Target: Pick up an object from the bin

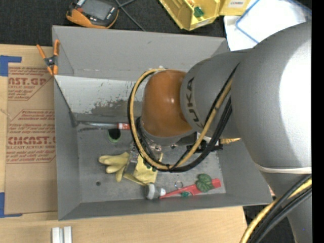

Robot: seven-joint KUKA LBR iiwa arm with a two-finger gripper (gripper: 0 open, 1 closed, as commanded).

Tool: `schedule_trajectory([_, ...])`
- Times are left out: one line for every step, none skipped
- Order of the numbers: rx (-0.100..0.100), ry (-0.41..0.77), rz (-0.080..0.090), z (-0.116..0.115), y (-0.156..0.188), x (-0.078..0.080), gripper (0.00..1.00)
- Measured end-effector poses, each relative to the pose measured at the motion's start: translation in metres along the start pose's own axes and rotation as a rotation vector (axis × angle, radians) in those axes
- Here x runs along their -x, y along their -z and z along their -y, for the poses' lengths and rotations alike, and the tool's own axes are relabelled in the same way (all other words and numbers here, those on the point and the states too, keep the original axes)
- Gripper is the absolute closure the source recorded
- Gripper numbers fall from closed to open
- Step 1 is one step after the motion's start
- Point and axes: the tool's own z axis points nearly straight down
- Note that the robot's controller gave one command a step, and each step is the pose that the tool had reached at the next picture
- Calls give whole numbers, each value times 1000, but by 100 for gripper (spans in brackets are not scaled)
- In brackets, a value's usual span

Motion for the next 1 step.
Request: schedule_trajectory([6, 0, 9, -1, 33, 2, 100])
